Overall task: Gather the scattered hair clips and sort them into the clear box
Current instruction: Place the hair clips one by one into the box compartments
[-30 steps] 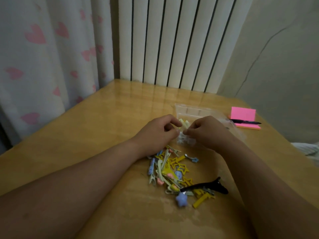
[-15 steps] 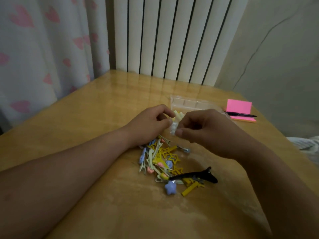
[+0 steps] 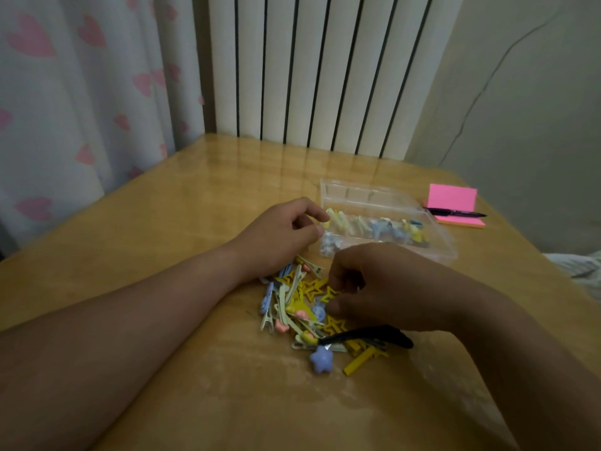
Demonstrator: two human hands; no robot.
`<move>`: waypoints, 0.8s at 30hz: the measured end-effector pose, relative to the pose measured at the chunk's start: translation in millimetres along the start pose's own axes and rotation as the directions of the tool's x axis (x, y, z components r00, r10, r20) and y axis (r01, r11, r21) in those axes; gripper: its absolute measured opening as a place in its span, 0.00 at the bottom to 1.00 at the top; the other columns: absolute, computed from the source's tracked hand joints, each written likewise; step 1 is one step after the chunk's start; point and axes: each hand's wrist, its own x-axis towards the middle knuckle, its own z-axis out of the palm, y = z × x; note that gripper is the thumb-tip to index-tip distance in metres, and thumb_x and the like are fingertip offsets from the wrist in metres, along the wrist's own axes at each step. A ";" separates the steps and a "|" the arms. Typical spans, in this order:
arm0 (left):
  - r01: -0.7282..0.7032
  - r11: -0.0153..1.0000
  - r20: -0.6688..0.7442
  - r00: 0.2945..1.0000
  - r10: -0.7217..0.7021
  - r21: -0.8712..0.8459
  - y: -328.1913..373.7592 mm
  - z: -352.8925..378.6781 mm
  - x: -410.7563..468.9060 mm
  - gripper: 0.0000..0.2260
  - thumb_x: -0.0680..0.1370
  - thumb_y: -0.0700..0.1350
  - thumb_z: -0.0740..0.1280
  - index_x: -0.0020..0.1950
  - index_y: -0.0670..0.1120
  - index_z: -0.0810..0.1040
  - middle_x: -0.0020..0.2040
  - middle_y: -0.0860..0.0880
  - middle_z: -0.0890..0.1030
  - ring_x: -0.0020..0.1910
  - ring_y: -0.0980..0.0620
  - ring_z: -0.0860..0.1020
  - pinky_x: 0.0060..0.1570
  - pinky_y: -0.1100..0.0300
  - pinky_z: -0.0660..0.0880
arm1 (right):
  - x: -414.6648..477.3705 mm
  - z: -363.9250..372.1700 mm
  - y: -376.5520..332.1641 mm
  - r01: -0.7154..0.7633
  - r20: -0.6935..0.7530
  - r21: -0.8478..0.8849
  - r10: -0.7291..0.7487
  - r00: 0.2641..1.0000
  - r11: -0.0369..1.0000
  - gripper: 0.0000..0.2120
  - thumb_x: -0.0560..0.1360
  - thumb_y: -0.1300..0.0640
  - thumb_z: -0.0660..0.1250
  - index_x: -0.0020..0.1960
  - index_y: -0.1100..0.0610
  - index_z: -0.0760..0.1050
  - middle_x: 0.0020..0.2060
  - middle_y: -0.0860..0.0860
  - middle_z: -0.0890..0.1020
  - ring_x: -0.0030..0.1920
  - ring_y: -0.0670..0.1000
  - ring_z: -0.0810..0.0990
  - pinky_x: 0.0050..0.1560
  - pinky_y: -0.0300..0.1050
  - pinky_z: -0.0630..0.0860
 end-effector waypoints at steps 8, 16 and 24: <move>0.008 1.000 0.002 1.000 -0.008 -0.026 -3.7 1.5 2.4 0.06 0.84 0.47 0.69 0.60 0.54 0.82 0.45 0.51 0.81 0.46 0.46 0.81 0.52 0.45 0.79 | 0.8 -20.1 29.9 0.037 -0.411 0.436 0.162 0.897 0.899 0.03 0.78 0.53 0.75 0.47 0.49 0.81 0.36 0.45 0.83 0.36 0.41 0.80 0.36 0.32 0.73; 0.015 0.999 -0.002 1.000 -0.015 -0.029 -2.7 2.4 2.6 0.06 0.84 0.47 0.69 0.60 0.55 0.82 0.46 0.48 0.82 0.49 0.43 0.81 0.53 0.43 0.79 | 41.8 -1.7 59.9 -0.245 -0.471 0.180 0.302 0.829 0.953 0.04 0.80 0.52 0.72 0.50 0.49 0.86 0.43 0.42 0.85 0.43 0.45 0.82 0.48 0.50 0.82; 0.009 1.000 0.006 1.000 -0.009 -0.029 -0.8 2.1 0.9 0.06 0.85 0.47 0.68 0.61 0.53 0.82 0.47 0.45 0.82 0.49 0.39 0.80 0.51 0.41 0.78 | 52.7 -2.4 57.5 -0.311 -0.364 0.174 0.355 0.861 0.934 0.08 0.82 0.50 0.69 0.54 0.50 0.87 0.46 0.47 0.87 0.43 0.46 0.82 0.46 0.46 0.79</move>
